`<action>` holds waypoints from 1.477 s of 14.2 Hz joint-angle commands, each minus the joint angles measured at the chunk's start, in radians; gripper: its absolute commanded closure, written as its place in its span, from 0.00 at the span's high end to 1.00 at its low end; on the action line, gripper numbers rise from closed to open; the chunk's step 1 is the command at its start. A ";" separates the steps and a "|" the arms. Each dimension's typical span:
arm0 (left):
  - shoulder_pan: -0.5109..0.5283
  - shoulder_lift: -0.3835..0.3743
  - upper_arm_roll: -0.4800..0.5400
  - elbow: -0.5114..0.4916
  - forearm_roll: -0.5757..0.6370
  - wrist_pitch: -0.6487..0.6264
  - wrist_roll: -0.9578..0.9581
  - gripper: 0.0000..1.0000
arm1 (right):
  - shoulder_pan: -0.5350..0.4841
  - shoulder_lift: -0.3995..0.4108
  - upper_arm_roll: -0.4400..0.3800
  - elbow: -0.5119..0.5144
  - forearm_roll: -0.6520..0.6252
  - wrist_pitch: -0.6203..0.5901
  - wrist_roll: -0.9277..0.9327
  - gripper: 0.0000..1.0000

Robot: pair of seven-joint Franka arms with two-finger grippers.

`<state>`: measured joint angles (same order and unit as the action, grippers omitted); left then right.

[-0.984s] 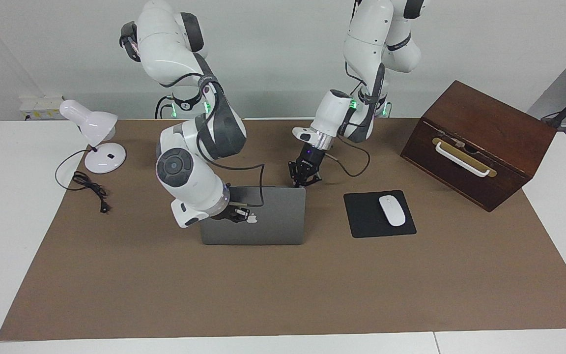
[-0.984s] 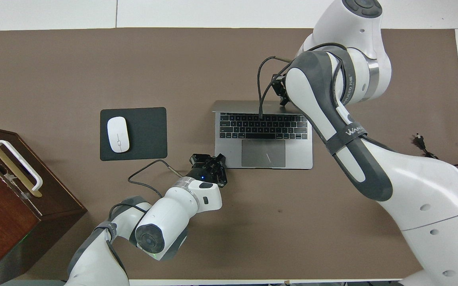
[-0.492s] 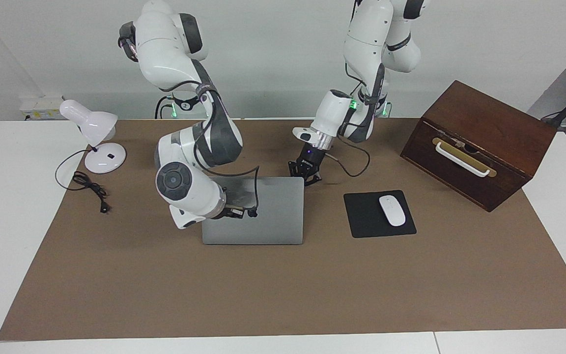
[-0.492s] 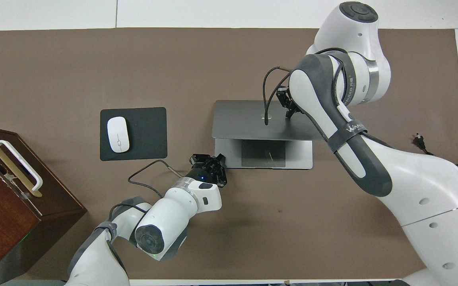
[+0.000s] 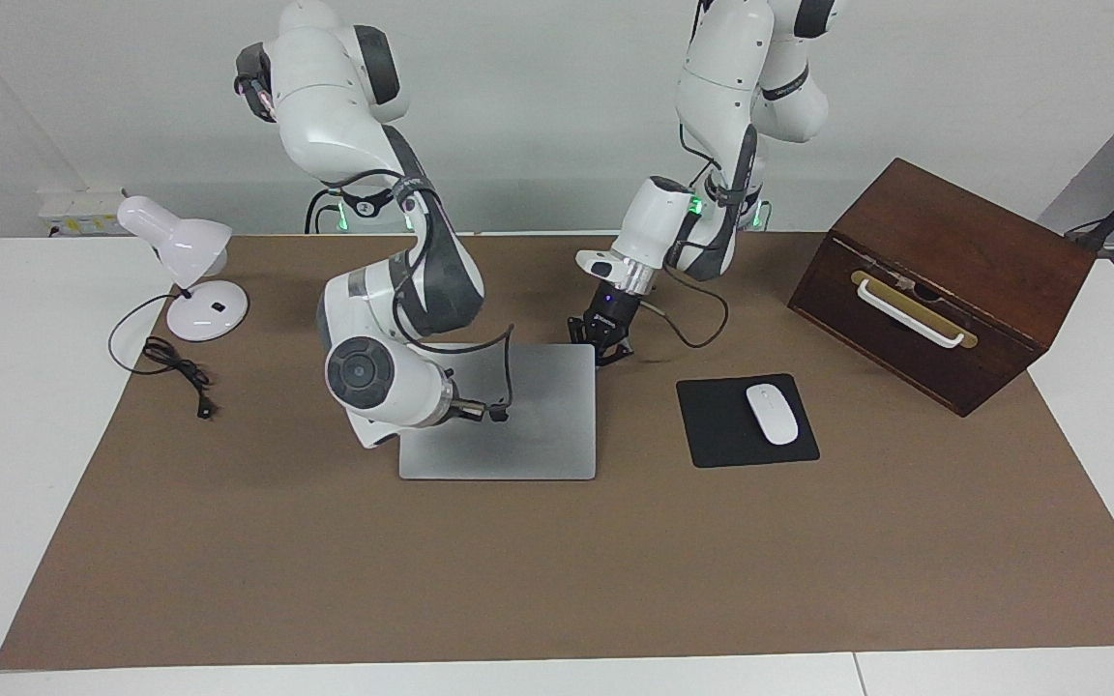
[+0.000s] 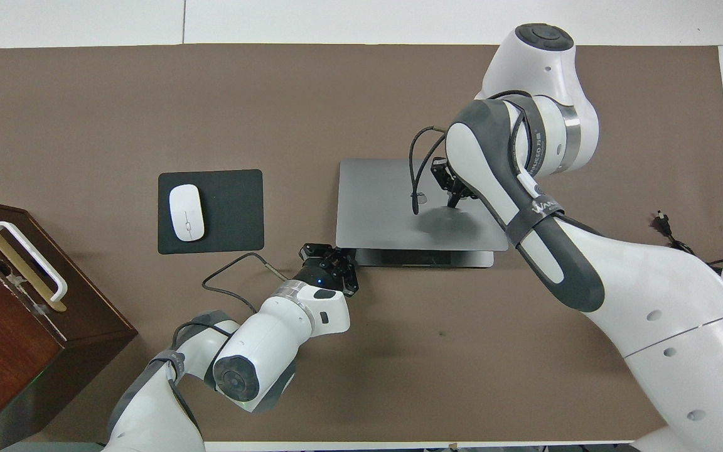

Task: Close laptop with both arms
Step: 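Push the laptop screen down toward the keyboard with the right gripper, then press the closed lid flat with the right gripper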

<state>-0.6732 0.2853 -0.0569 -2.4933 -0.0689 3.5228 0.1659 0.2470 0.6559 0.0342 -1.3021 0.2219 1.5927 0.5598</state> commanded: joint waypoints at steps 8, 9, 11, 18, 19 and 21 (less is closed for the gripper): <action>-0.002 0.064 0.017 -0.070 -0.008 -0.022 0.027 0.00 | -0.012 -0.032 0.036 -0.032 0.019 -0.172 0.008 0.00; -0.002 0.064 0.017 -0.070 -0.008 -0.022 0.027 0.00 | -0.012 -0.033 0.035 -0.034 0.014 -0.186 0.008 0.00; -0.002 0.064 0.017 -0.070 -0.008 -0.022 0.027 0.00 | -0.012 -0.035 0.035 -0.032 0.011 -0.214 0.008 0.00; 0.000 0.064 0.017 -0.070 -0.008 -0.022 0.027 0.00 | -0.011 -0.053 0.035 -0.068 -0.009 -0.266 0.005 0.00; 0.000 0.064 0.017 -0.070 -0.008 -0.024 0.027 0.00 | -0.009 -0.058 0.035 -0.088 -0.009 -0.248 0.005 0.00; 0.000 0.064 0.017 -0.070 -0.008 -0.024 0.027 0.00 | -0.006 -0.077 0.036 -0.135 -0.009 -0.203 0.005 0.00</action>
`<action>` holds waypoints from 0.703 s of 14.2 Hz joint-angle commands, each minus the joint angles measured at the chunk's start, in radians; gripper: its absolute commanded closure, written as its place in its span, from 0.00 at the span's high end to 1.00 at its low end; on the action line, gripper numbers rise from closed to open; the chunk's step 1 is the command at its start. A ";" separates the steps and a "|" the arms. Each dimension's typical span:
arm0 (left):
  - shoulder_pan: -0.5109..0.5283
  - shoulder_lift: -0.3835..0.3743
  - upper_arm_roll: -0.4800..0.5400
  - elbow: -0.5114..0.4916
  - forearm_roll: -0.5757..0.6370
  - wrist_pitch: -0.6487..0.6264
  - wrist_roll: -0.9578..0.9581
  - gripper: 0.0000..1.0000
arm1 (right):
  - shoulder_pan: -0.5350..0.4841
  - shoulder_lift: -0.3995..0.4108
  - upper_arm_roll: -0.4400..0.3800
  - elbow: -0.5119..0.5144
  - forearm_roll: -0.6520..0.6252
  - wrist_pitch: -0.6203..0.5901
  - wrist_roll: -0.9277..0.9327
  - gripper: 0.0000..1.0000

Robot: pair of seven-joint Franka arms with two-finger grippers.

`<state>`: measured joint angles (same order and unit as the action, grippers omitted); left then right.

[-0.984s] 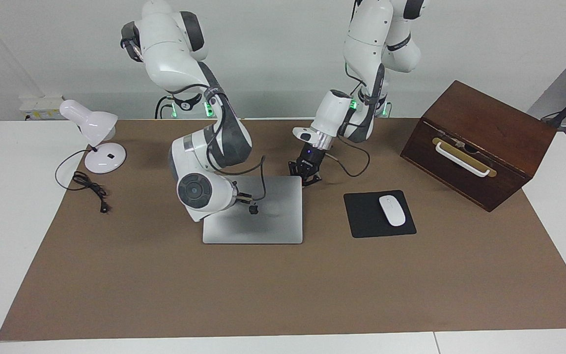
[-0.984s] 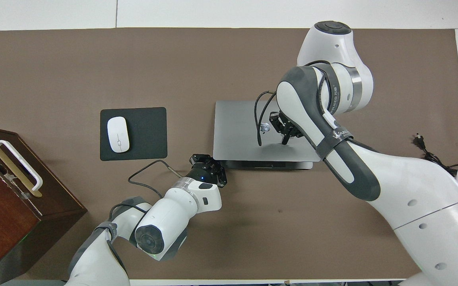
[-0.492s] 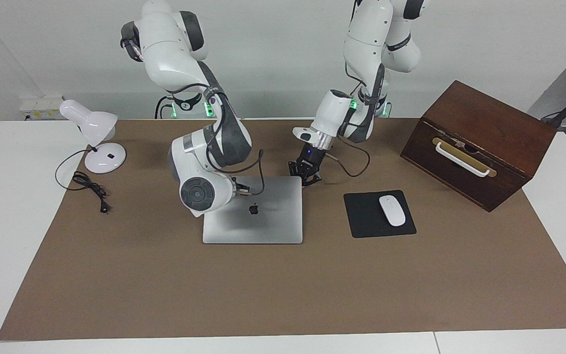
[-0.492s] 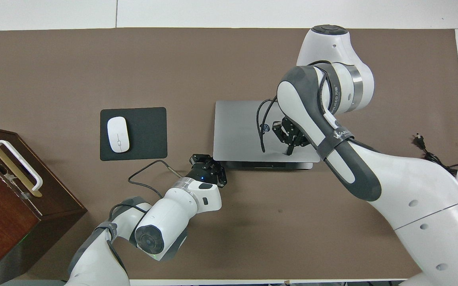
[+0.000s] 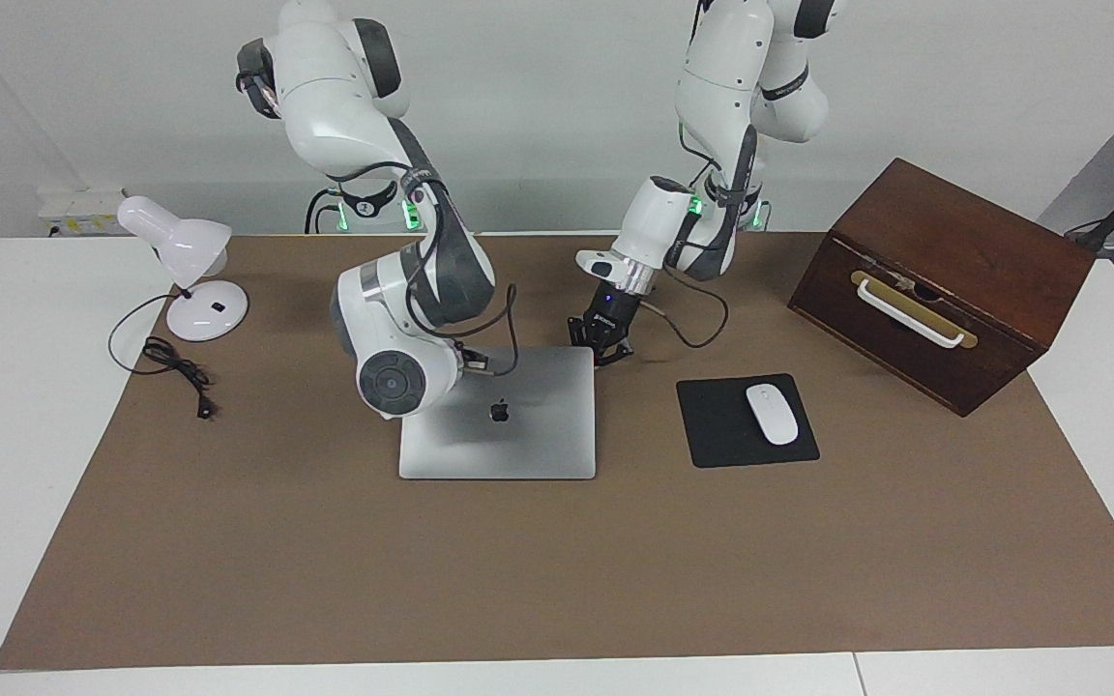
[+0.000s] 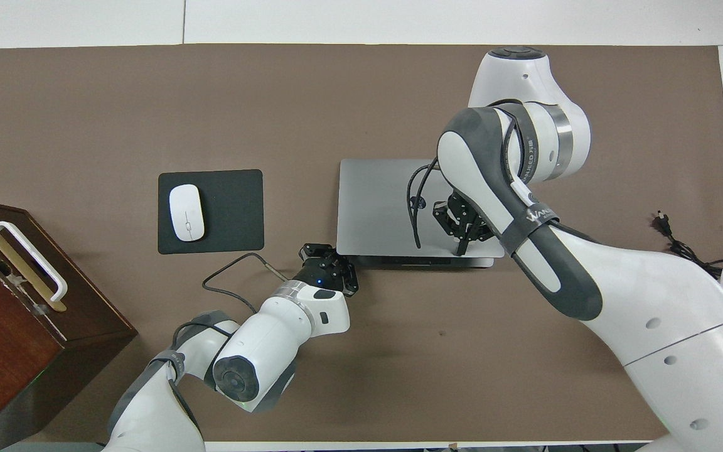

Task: Close laptop with both arms
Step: 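Press the closed lid flat with the right gripper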

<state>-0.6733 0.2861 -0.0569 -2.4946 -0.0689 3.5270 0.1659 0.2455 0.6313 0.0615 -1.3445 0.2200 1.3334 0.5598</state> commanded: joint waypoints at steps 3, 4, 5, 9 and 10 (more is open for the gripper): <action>0.000 0.064 0.017 -0.069 -0.008 -0.028 0.029 0.00 | 0.008 -0.103 0.009 -0.227 -0.007 0.185 0.003 0.00; 0.000 0.064 0.017 -0.069 -0.008 -0.028 0.029 0.00 | 0.008 -0.107 0.009 -0.240 -0.007 0.197 0.003 0.00; 0.000 0.064 0.017 -0.069 -0.008 -0.028 0.029 0.00 | 0.008 -0.107 0.009 -0.240 -0.007 0.197 0.003 0.00; 0.001 0.064 0.017 -0.069 -0.008 -0.028 0.029 0.00 | 0.008 -0.110 0.009 -0.237 -0.007 0.197 0.003 0.00; 0.001 0.064 0.017 -0.069 -0.008 -0.028 0.029 0.00 | 0.006 -0.110 0.009 -0.222 -0.005 0.190 0.003 0.00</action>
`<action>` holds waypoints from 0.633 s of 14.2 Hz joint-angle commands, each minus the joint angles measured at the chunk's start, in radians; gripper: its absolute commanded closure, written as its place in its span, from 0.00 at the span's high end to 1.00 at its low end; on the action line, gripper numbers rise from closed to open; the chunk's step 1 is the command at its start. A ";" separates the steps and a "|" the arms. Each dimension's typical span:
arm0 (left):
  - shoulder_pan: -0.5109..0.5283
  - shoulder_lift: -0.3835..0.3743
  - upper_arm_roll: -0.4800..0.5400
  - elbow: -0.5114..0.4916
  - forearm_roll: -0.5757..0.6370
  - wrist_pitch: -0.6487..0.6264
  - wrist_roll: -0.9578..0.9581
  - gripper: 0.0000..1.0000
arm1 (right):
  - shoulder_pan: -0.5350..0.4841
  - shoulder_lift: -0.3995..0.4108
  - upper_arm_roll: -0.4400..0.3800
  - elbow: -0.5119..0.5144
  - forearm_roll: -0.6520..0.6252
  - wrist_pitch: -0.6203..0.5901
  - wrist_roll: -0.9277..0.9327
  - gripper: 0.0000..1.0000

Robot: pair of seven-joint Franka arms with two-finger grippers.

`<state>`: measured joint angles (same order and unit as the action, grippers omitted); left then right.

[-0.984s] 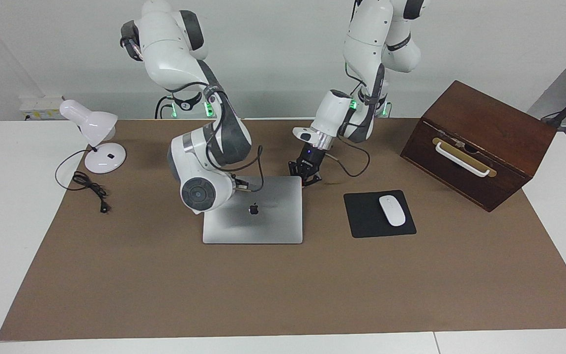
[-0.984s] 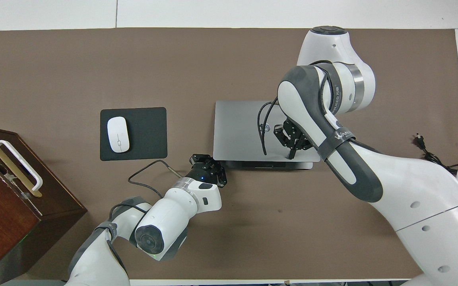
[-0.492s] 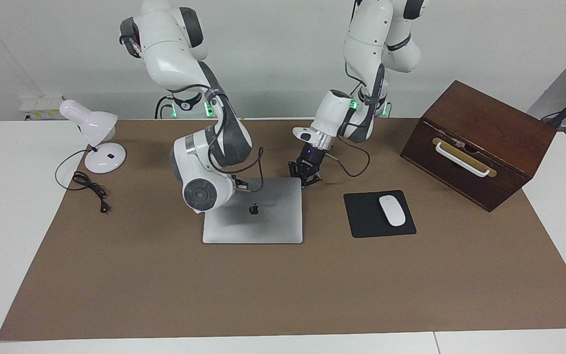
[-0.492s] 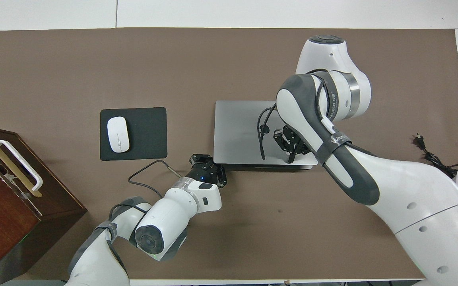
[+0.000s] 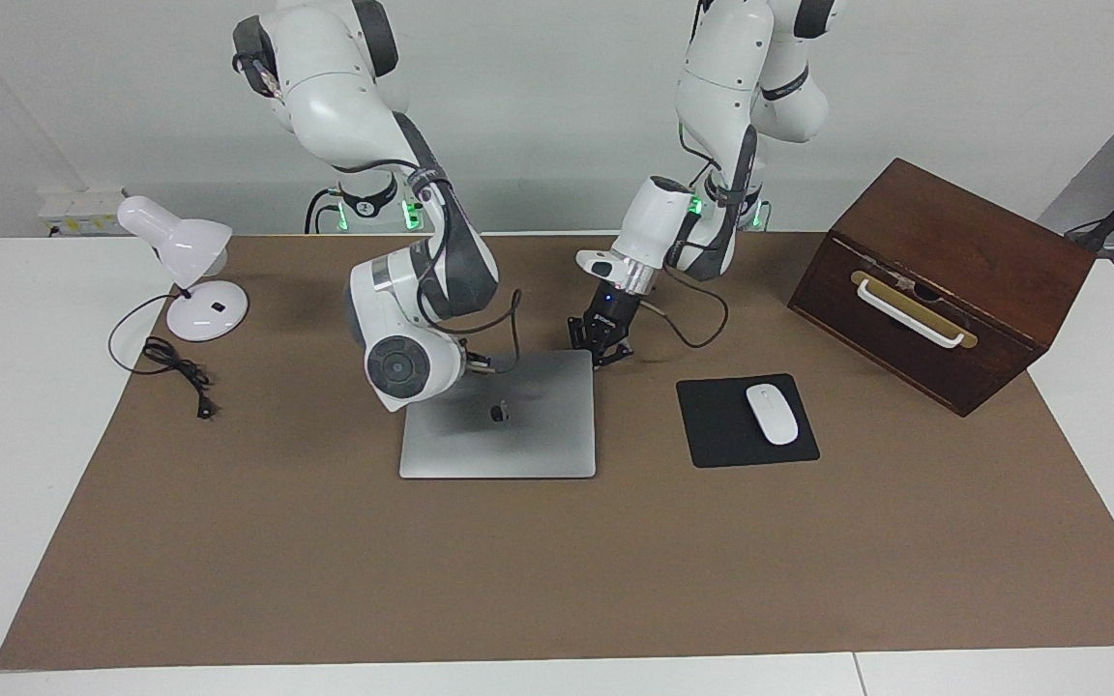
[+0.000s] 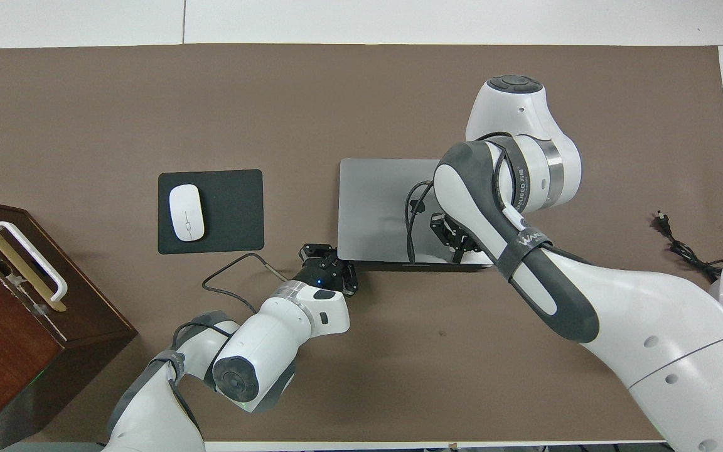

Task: Close laptop with both arms
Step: 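Press the closed lid flat with the right gripper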

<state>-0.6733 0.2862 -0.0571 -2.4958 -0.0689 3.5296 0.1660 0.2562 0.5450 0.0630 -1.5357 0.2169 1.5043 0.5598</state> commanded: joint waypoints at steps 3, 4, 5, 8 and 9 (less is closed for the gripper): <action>0.001 0.064 0.017 -0.067 -0.008 -0.032 0.029 0.00 | -0.017 -0.048 0.006 0.022 -0.002 -0.006 0.014 0.00; 0.003 0.064 0.017 -0.067 -0.008 -0.032 0.029 0.00 | -0.024 -0.072 0.003 0.022 -0.004 0.007 0.015 0.00; 0.004 0.064 0.017 -0.067 -0.008 -0.032 0.029 0.00 | -0.035 -0.086 -0.006 0.022 -0.001 0.037 0.003 0.00; 0.015 0.064 0.017 -0.063 -0.008 -0.031 0.024 0.00 | -0.090 -0.109 -0.003 0.026 0.001 0.172 -0.001 0.00; 0.015 0.064 0.016 -0.058 -0.008 -0.031 0.014 0.00 | -0.106 -0.112 -0.005 0.029 -0.005 0.219 -0.023 0.00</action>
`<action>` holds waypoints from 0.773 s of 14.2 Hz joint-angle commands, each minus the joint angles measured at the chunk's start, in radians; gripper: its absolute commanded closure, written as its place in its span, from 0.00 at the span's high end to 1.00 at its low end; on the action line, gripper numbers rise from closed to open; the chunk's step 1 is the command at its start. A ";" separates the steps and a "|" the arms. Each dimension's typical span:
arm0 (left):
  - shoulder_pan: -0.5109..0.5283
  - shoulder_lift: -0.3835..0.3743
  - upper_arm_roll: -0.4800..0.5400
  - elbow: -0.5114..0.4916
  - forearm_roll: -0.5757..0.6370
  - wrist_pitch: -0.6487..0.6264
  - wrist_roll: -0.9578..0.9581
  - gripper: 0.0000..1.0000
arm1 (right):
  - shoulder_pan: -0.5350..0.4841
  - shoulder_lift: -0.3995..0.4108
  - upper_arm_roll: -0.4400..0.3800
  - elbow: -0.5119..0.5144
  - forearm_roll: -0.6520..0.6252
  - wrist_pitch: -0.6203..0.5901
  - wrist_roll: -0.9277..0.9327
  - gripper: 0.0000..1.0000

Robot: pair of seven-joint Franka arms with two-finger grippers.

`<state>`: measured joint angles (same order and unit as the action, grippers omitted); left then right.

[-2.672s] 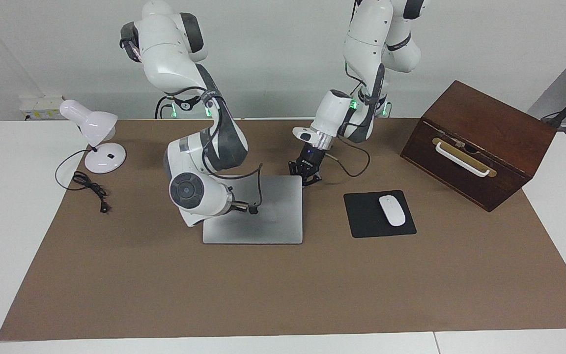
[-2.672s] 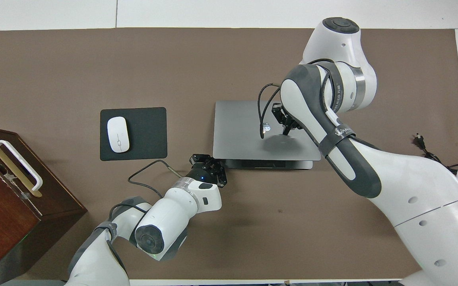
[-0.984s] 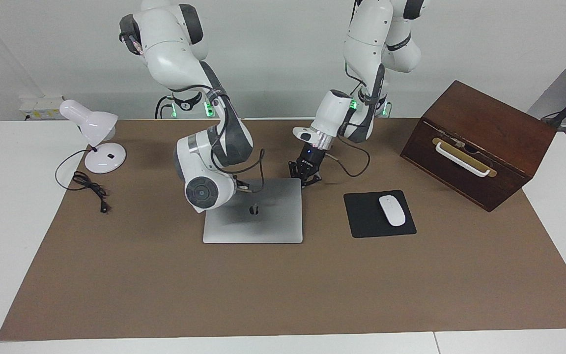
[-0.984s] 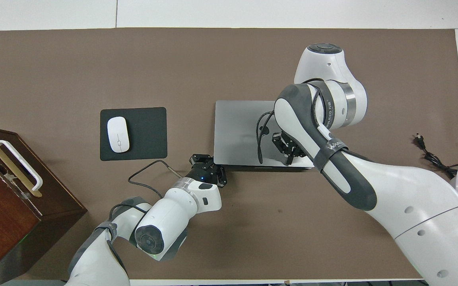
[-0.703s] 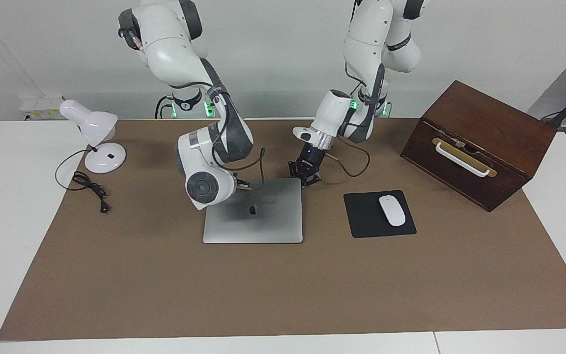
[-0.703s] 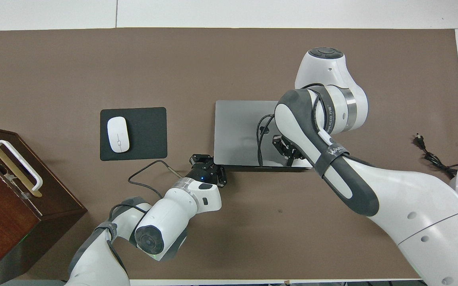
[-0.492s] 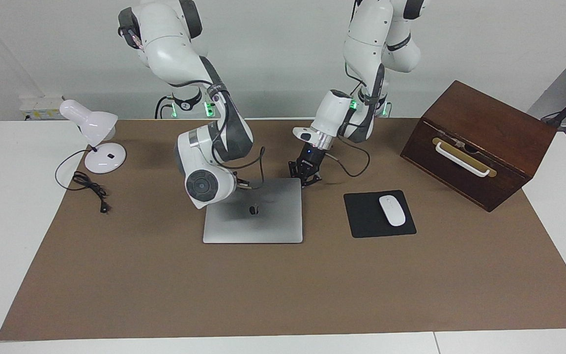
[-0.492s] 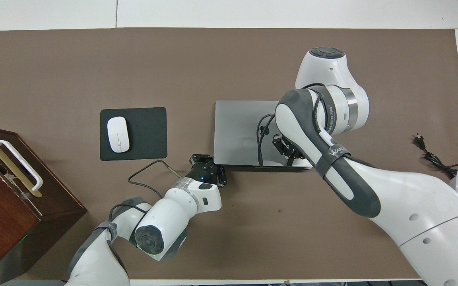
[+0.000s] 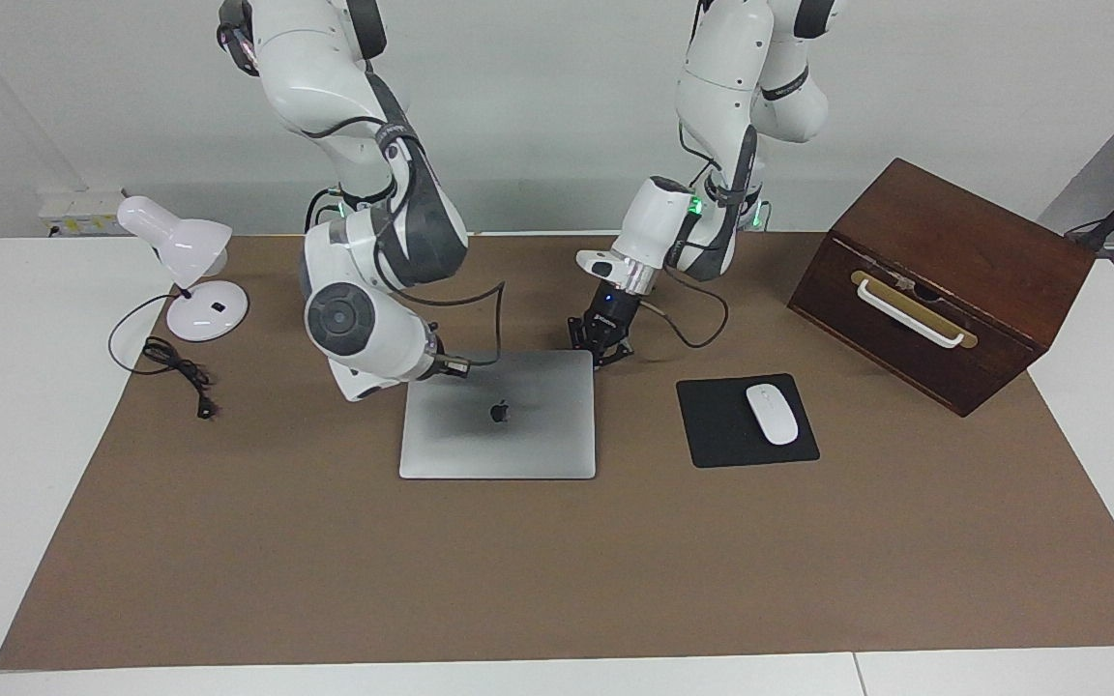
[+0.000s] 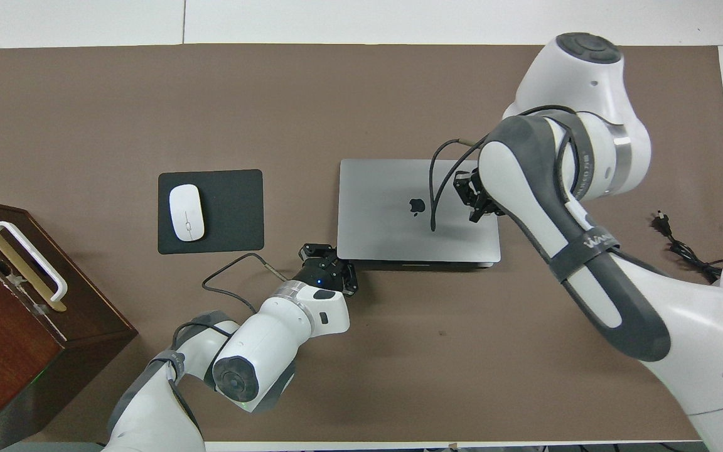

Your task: Close laptop with both arms

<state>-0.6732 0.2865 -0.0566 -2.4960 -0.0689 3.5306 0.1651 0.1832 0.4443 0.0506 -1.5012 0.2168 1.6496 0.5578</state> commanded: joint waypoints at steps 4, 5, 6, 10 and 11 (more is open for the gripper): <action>0.012 0.040 0.015 -0.053 -0.009 -0.030 -0.045 0.00 | -0.100 -0.016 0.006 -0.007 -0.124 0.241 -0.093 0.29; 0.014 0.027 0.015 -0.055 -0.009 -0.032 -0.047 0.00 | -0.116 -0.024 0.006 -0.007 -0.170 0.286 -0.105 0.55; 0.020 0.014 0.015 -0.060 -0.009 -0.038 -0.048 0.00 | -0.129 -0.027 0.006 -0.007 -0.192 0.320 -0.114 0.78; 0.029 -0.049 0.014 -0.076 -0.009 -0.077 -0.055 0.00 | -0.146 -0.050 0.005 -0.007 -0.211 0.387 -0.170 1.00; 0.030 -0.070 0.014 -0.076 -0.009 -0.109 -0.056 0.00 | -0.146 -0.053 0.005 -0.007 -0.249 0.394 -0.173 1.00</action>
<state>-0.6595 0.2623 -0.0504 -2.5154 -0.0698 3.5067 0.1068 0.0451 0.4158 0.0448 -1.4962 0.0228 2.0208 0.4074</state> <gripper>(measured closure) 0.991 0.176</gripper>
